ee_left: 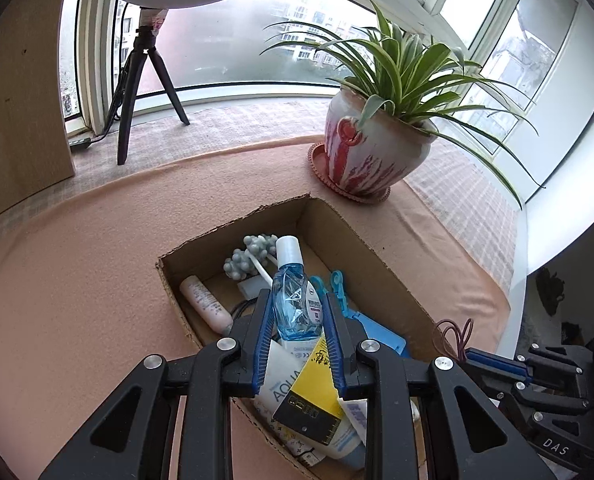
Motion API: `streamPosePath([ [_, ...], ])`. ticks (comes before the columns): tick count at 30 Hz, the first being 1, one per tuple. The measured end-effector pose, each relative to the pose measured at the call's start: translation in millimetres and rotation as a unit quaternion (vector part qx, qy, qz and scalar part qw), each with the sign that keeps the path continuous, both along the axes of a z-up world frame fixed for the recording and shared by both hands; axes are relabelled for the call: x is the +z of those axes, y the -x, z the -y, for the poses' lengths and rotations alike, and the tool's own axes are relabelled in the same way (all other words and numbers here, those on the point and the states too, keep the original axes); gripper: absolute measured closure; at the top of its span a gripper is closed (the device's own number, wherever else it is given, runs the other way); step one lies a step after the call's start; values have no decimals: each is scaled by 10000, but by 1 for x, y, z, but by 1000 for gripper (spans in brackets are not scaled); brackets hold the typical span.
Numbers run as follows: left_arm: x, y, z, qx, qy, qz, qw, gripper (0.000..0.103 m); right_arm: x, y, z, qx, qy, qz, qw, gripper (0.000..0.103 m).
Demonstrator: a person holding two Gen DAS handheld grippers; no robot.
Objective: Organize objects
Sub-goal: 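Carry the bottle and rubber band over the box and open both grippers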
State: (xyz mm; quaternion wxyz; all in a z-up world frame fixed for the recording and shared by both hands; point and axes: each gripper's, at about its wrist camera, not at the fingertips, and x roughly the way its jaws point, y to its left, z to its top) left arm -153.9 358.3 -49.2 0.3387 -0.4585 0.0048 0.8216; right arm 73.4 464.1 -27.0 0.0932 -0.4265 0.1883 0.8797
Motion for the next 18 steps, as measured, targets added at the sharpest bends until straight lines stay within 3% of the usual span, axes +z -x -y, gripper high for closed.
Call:
streamPosePath([
  [8, -5, 6, -24, -88, 159, -5, 9998, 76, -2, 2, -5, 83, 30, -29, 10000, 98],
  [10, -6, 7, -27, -69, 280, -44, 9996, 66, 0, 0, -8, 80, 101, -169, 9998, 96],
  [11, -7, 7, -27, -26, 347, -81, 9994, 42, 1, 0, -10, 72, 173, -229, 9996, 87],
  [12, -7, 7, -26, 21, 355, -129, 9993, 29, 1, -1, -12, 66, 254, -228, 9994, 75],
  [13, -6, 7, -25, 46, 336, -164, 9993, 28, 1, -1, -14, 4, 302, -248, 9992, 49],
  [14, -5, 8, -24, 60, 345, -169, 9992, 28, 2, -4, -16, -105, 299, -323, 9990, 33],
  [18, -4, 8, -19, 103, 413, -237, 9988, 28, 9, -6, -18, -211, 250, -477, 9983, 32],
])
